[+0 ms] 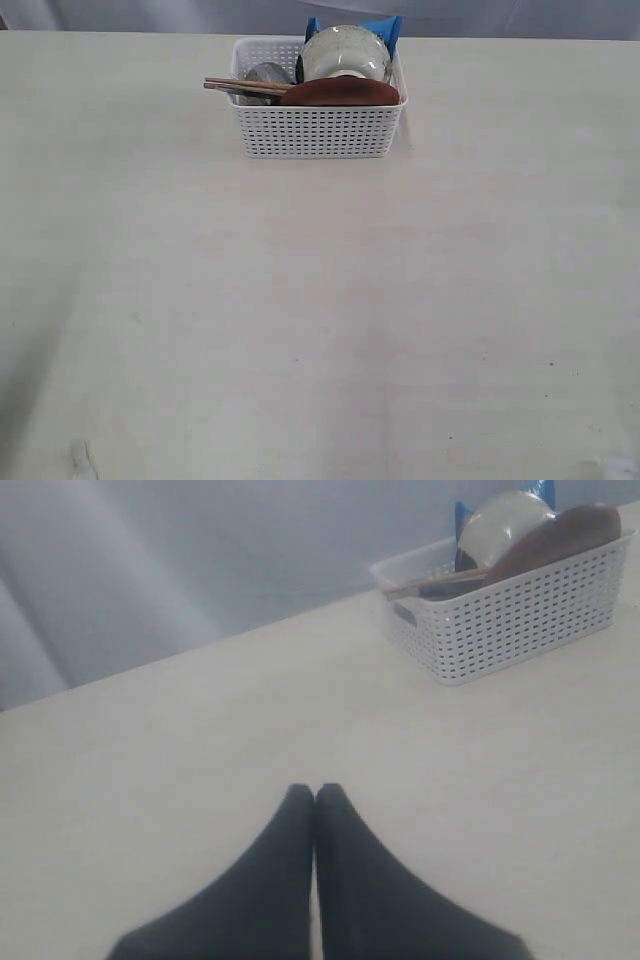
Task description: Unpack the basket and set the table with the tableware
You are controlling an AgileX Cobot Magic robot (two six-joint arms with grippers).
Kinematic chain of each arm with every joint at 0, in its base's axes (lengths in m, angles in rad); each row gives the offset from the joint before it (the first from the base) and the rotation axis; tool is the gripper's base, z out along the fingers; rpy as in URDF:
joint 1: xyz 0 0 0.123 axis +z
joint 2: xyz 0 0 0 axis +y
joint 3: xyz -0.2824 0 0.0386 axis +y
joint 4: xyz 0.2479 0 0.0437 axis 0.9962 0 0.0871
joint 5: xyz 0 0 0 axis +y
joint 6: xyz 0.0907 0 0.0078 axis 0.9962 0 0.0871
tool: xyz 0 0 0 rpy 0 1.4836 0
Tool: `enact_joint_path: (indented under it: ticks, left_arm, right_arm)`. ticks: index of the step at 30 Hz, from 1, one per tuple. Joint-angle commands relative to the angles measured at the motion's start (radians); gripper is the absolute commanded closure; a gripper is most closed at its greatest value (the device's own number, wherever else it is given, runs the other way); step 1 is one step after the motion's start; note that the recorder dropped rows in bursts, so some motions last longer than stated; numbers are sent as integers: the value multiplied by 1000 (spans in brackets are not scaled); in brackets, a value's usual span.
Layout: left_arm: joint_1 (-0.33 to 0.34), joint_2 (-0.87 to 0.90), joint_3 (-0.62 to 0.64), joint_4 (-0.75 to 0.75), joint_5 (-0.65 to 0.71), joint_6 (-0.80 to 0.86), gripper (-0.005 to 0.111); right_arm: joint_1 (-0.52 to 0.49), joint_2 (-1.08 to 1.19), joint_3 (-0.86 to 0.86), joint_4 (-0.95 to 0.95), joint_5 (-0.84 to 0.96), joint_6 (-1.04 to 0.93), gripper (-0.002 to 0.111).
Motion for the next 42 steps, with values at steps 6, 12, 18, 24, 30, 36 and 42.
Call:
enact_joint_path:
  ticks: [6,12,18,24,30,36,42]
  left_arm:
    - [-6,0,3,-11,1,-8,107]
    - [-6,0,3,-11,1,-8,107]
    - [-6,0,3,-11,1,-8,107]
    - [-6,0,3,-11,1,-8,107]
    - [-6,0,3,-11,1,-8,107]
    - [-6,0,3,-11,1,-8,107]
    - [-6,0,3,-11,1,-8,107]
  right_arm:
    - [85,612,-542,-10,658,-275,52]
    - [218,986,-820,164,917,-715,53]
    - [361,1277,-928,264,973,-1089,52]
    - [454,1489,-940,233,836,-1185,52]
    - [461,1640,-1036,229,825,-1192,52]
    - [461,1726,-1084,229,828,-1311,52]
    - [461,1765,-1084,207,816,-1361,52]
